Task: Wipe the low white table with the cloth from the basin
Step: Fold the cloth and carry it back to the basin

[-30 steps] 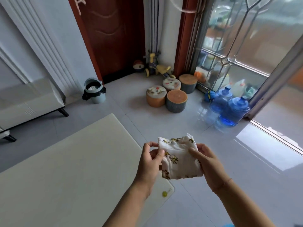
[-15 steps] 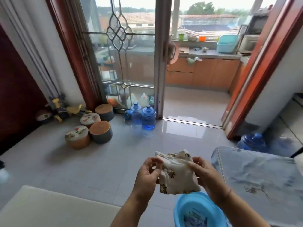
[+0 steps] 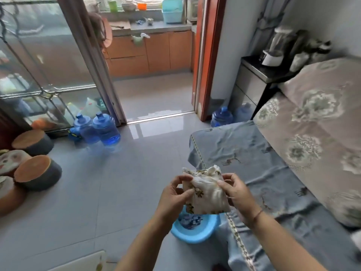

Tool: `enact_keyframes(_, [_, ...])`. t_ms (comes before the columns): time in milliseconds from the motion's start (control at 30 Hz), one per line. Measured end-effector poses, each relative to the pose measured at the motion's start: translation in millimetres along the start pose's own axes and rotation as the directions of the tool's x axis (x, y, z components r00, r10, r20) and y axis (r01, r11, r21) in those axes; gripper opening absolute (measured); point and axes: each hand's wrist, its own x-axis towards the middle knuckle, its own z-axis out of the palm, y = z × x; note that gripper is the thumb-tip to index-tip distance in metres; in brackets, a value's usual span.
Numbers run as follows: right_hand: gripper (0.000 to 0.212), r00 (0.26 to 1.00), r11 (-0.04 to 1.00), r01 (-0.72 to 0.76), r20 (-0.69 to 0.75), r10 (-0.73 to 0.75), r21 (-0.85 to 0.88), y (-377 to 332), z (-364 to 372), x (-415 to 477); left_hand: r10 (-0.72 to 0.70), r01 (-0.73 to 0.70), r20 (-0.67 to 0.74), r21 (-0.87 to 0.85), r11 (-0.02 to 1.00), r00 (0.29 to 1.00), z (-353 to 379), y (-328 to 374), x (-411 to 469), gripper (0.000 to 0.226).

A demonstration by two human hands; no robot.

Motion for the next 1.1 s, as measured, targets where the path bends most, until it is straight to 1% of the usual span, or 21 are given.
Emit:
enact_keyframes(67, [0.013,0.999,0.999,-0.036,-0.020,0.035,-0.012,16.6,-18.6,9.7,-0.032,0.032,0.019,0.022,0.999,0.999,14.7,-17.3,10.5,0.029])
enact_keyframes(133, [0.015,0.997,0.996,-0.077,-0.023,0.076,-0.036,37.7,-37.7,23.3,-0.087,0.087,0.005,0.058,0.995,0.996,30.6,-40.8,23.1,0.035])
enact_keyframes(233, [0.012,0.988,0.985,-0.154,-0.004,0.155,-0.080,75.9,-62.7,46.4,-0.162,0.167,-0.047,0.130,0.977,0.986,49.9,-84.7,40.8,0.042])
enact_keyframes(333, [0.010,0.973,0.961,-0.216,0.048,0.227,-0.170,121.0,-80.3,70.8,-0.204,0.223,-0.109,0.206,0.953,0.973,61.2,-134.8,56.4,0.046])
enact_keyframes(400, [0.011,0.960,0.941,-0.250,0.070,0.272,-0.230,156.7,-86.0,88.4,-0.237,0.270,-0.158,0.237,0.933,0.959,63.9,-173.4,67.2,0.047])
enact_keyframes(533, [0.013,0.938,0.887,-0.291,0.077,0.339,-0.360,243.3,-84.9,124.6,-0.315,0.376,-0.259,0.237,0.896,0.913,61.3,-261.4,91.1,0.049])
enact_keyframes(700, [0.015,0.915,0.812,-0.345,0.025,0.403,-0.471,358.5,-77.4,170.5,-0.369,0.464,-0.324,0.297,0.835,0.871,50.2,-381.8,125.0,0.048])
enact_keyframes(833, [0.015,0.910,0.767,-0.372,-0.040,0.413,-0.522,437.7,-76.7,201.6,-0.382,0.497,-0.355,0.332,0.801,0.853,43.8,-468.8,149.6,0.046])
enact_keyframes(900, [0.015,0.912,0.733,-0.371,-0.075,0.403,-0.571,470.7,-77.4,211.9,-0.380,0.499,-0.353,0.362,0.787,0.855,42.2,-504.7,159.1,0.046])
enact_keyframes(1000, [0.014,0.923,0.689,-0.362,-0.142,0.357,-0.627,511.1,-79.6,219.6,-0.387,0.499,-0.328,0.409,0.764,0.862,42.1,-544.5,168.1,0.046])
enact_keyframes(1100, [0.012,0.941,0.638,-0.329,-0.186,0.282,-0.697,536.6,-80.6,219.2,-0.371,0.469,-0.290,0.486,0.737,0.882,40.8,-568.3,170.6,0.046])
